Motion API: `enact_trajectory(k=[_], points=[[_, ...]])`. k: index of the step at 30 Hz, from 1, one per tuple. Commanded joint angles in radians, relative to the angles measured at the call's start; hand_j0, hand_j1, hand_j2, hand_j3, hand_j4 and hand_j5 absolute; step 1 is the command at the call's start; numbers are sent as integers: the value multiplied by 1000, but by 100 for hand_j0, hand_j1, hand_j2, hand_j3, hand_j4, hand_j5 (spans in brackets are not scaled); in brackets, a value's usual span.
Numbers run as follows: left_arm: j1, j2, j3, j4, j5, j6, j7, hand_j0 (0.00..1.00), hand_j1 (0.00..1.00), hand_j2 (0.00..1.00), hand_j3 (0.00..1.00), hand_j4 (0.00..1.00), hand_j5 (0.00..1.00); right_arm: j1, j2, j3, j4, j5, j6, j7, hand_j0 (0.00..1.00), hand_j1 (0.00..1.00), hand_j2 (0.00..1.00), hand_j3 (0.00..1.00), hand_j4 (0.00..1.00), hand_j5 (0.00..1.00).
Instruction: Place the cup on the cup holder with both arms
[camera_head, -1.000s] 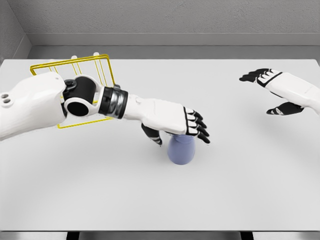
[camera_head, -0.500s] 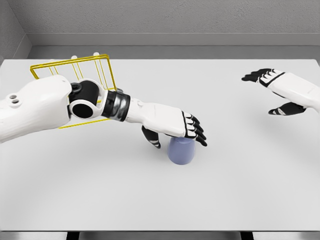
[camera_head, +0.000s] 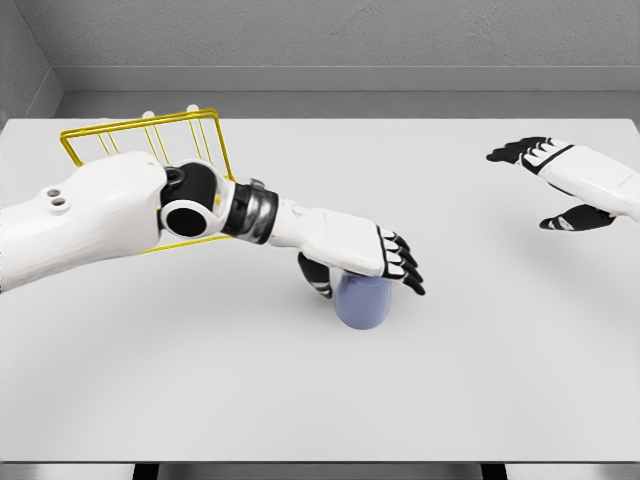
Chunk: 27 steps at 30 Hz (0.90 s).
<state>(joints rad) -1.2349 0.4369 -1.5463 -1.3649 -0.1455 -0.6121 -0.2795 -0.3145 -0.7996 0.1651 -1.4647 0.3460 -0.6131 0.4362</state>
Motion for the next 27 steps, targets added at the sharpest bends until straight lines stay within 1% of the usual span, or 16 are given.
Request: enact_trajectory(k=[1,9,10,11,13,15,16,18,20,21,23,27], points=[[2,-13,-1,15,6,1,0,100,100,100,100,100,100,5,-1,-1,0,-7,2,-1,100,100,100,100,100,100],[6,-24,-6,24,1,1,0,100,100,100,100,100,100,5,0,-1,-2,-7,2,-1,100,100,100,100,100,100],[9,-26,-17,41,0,1,0,97,97,97,97,97,97,5,-1,-1,-2,-10,2,-1,100,100,100,100,100,100],[11,-27,-18,50,-2,1,-1,95,95,95,95,95,95,5,-1,-1,-2,-21,2,-1,100,100,100,100,100,100],[12,-33,-23,52,-2,1,-1,92,92,92,92,92,92,6,-1,-1,-2,-21,2,-1,100,100,100,100,100,100],[12,-33,-26,53,-3,1,-1,91,91,91,91,91,91,6,-1,-1,-2,-21,2,-1,100,100,100,100,100,100],[12,-33,-26,53,-8,1,-3,87,87,87,87,87,87,6,-1,-1,-2,-21,2,-1,100,100,100,100,100,100],[12,-33,-26,56,-17,1,-23,75,75,75,75,75,75,6,-1,-1,-2,-21,2,-1,100,100,100,100,100,100],[12,-33,-26,56,-17,1,-24,65,65,65,65,65,65,6,-1,-1,-2,-21,2,-1,100,100,100,100,100,100],[12,-33,-26,55,-17,1,-40,61,61,61,61,61,61,6,-1,-1,-2,-21,2,-1,100,100,100,100,100,100],[12,-35,-26,55,-17,1,-56,56,56,56,56,56,56,6,-1,-1,-2,-21,2,-1,100,100,100,100,100,100],[15,-33,-28,55,-17,1,-58,55,55,55,55,55,55,6,-1,-1,-2,-21,2,-1,100,100,100,100,100,100]])
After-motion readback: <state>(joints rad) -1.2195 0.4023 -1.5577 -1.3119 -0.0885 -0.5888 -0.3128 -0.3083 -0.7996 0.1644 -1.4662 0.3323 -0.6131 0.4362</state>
